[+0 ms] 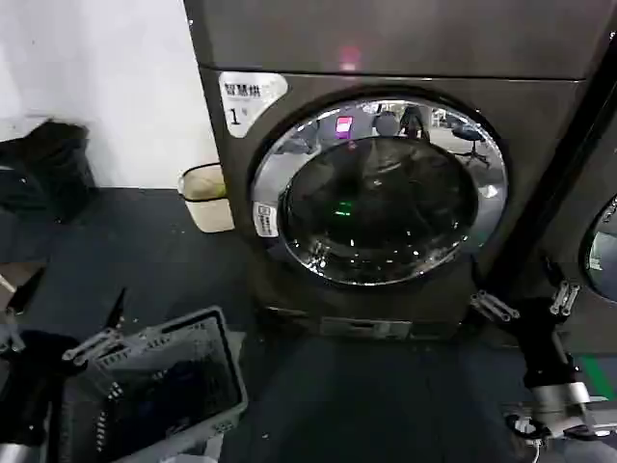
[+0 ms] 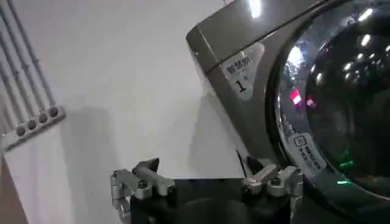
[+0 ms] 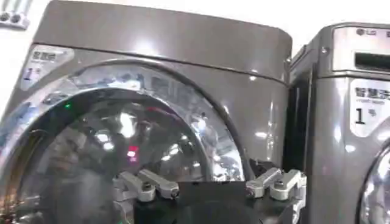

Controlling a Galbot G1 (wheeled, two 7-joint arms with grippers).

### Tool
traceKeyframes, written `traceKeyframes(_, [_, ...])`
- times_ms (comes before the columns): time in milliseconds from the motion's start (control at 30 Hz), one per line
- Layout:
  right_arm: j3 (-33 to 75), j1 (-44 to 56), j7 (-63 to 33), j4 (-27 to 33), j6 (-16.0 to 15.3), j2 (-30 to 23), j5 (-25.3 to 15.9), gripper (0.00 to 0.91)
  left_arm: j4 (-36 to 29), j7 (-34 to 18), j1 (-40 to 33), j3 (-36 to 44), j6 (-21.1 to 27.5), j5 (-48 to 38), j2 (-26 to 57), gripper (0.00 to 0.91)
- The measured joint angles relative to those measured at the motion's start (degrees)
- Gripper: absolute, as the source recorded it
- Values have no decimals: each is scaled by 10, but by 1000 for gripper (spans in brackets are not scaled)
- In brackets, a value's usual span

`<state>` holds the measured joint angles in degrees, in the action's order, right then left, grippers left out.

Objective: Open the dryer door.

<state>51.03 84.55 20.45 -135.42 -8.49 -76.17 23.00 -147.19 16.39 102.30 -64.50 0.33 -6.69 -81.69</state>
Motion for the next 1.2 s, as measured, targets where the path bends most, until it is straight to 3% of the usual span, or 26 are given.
traceKeyframes(167, [-45,-57,49,49,-32,93,74,907,0,2,-2,1,0,1,7,907])
traceKeyframes(333, [-116,-112,54,104,-40,172,99,907,0,2,-2,3,-3,-5,7,907])
traceKeyframes(467, [-182,-161,48,137,-50,200,103,907,0,3,3,-2,-5,-9,10,907])
traceKeyframes(900, [-373,-353,61,250,-53,183,103,907,0,1,15,1,-5,-11,-1,907])
traceKeyframes(1200, [-455,-442,93,336,-41,160,65,907,0,0,21,1,-6,-7,-12,907])
